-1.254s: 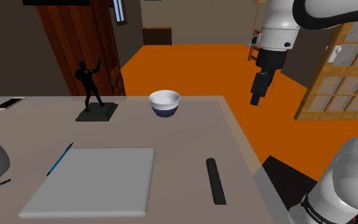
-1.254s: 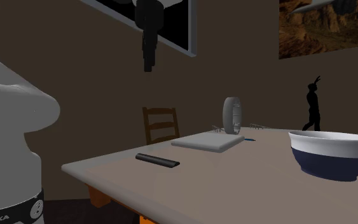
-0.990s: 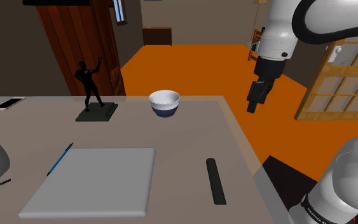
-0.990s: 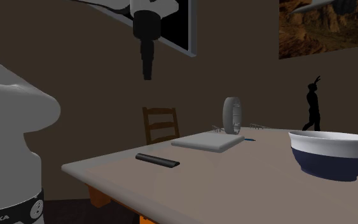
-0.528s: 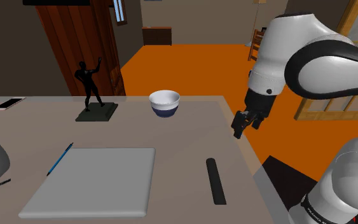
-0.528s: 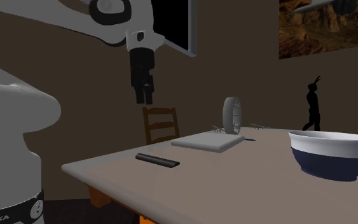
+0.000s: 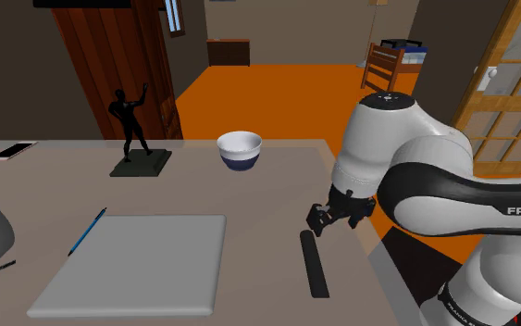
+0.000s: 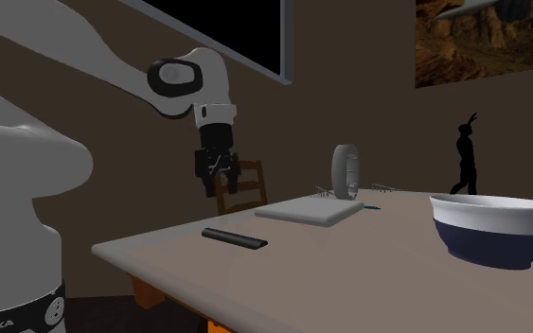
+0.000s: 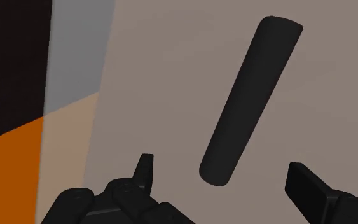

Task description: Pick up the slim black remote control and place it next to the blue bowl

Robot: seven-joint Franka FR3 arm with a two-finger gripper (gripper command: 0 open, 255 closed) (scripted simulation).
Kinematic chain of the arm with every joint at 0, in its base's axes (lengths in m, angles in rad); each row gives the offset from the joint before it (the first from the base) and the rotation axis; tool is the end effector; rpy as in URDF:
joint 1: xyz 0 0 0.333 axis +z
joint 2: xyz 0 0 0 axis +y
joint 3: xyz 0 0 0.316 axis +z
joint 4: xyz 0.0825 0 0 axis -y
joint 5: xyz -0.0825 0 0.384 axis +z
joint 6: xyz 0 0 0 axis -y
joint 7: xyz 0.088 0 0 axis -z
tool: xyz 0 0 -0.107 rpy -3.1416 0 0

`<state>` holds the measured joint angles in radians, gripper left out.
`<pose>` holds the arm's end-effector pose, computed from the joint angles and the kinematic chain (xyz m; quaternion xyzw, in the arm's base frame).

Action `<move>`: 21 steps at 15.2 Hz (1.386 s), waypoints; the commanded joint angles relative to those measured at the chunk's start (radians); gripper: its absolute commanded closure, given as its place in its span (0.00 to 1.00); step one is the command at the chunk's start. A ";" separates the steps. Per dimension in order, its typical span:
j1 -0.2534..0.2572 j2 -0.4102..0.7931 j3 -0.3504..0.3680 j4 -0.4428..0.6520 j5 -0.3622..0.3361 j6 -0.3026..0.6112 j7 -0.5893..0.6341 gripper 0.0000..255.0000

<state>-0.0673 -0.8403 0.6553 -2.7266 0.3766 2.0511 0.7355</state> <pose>0.2773 0.1914 0.4189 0.9685 -0.2363 0.0714 0.0323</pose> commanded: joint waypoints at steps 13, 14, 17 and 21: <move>-0.250 0.278 0.418 -0.018 0.021 0.366 0.365 0.00; -0.250 0.278 0.418 -0.018 0.022 0.366 0.365 0.00; -0.250 0.278 0.418 -0.018 0.022 0.366 0.365 0.00; -0.250 0.278 0.417 -0.018 0.022 0.366 0.365 0.00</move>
<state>-0.3174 -0.5627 1.0728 -2.7446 0.3982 2.4170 1.1004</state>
